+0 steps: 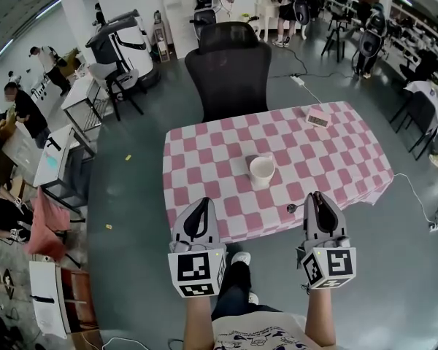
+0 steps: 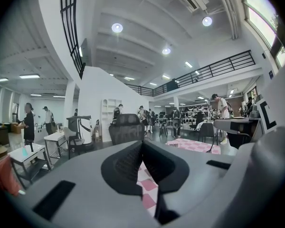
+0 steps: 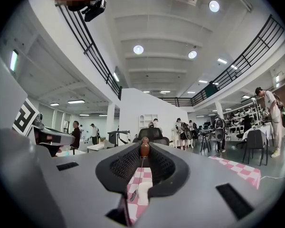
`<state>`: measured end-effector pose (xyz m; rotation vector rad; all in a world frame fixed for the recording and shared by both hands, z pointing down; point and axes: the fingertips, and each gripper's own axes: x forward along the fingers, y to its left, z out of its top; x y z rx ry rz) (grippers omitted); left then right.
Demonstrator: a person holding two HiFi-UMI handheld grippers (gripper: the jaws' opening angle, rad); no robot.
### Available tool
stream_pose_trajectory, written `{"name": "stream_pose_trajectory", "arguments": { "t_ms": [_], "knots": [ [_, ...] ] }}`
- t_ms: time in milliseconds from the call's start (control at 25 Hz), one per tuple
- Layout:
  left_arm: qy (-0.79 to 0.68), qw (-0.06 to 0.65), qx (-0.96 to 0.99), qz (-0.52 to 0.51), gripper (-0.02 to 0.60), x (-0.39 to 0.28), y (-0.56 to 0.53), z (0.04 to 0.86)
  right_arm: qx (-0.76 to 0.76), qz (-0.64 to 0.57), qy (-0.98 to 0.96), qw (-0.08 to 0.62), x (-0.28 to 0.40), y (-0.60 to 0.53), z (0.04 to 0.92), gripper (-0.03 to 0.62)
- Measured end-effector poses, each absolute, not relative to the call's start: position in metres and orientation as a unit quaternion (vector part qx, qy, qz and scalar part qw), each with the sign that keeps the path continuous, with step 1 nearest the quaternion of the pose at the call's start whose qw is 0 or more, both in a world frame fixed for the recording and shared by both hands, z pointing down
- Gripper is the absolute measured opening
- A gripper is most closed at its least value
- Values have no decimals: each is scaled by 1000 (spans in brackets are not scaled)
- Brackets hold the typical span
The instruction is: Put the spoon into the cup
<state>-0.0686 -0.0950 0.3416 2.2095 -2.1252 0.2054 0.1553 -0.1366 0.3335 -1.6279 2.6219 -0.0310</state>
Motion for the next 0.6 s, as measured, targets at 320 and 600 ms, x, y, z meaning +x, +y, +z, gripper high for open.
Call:
{"name": "stream_pose_trajectory", "arguments": {
  "t_ms": [320, 600],
  "knots": [
    [-684, 29, 726, 68, 14, -94, -186, 341, -522, -1, 853, 30, 125, -224, 334, 59],
    [-674, 33, 735, 68, 14, -116, -265, 343, -530, -2, 848, 26, 103, -297, 333, 60]
  ]
}}
